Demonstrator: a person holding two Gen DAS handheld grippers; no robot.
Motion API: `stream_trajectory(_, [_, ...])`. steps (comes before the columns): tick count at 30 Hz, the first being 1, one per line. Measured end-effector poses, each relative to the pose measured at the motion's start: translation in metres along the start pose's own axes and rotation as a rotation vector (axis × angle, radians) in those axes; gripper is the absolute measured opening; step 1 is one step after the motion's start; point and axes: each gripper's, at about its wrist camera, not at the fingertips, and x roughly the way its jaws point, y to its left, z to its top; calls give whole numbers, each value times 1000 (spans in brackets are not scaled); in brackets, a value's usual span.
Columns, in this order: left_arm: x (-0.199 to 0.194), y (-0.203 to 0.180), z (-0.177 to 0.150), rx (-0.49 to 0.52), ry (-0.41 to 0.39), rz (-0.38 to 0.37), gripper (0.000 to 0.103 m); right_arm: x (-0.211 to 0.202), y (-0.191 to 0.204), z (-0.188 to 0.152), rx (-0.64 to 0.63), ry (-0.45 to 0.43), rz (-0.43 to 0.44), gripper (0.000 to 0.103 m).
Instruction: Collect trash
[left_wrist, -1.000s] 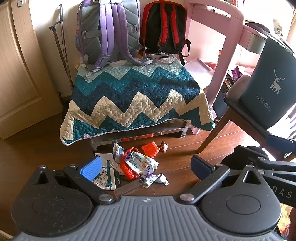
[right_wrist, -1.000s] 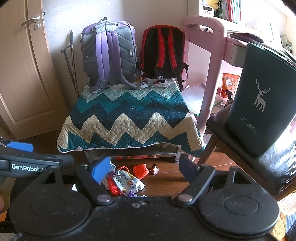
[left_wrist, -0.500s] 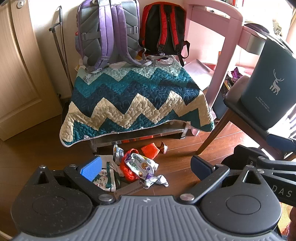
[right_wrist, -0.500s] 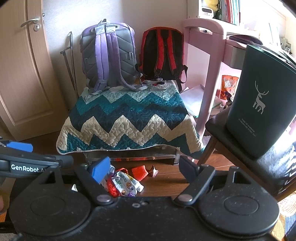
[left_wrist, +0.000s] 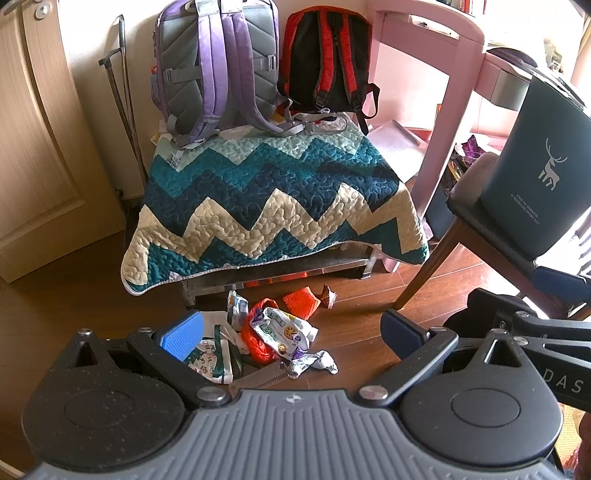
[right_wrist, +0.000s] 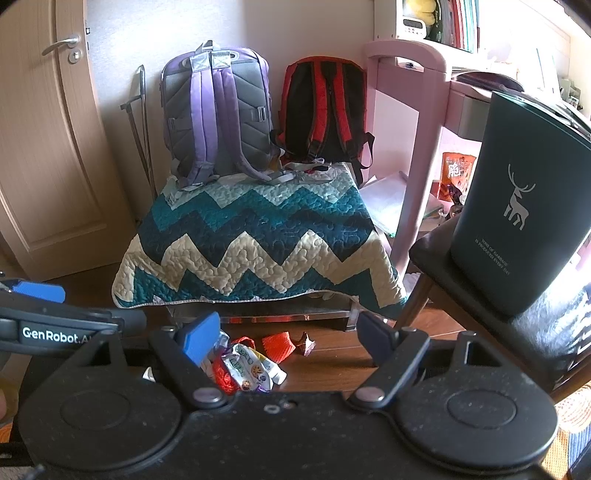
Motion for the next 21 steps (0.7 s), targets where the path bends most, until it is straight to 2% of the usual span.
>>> stream_trajectory(6, [1,1,2,4,-3,2,103,-4,-2,12,-1,-2,1,81])
stream_trajectory(21, [-3,4,13,-19,-15,-10,103,-2,3,15,-28,-17,-3,81])
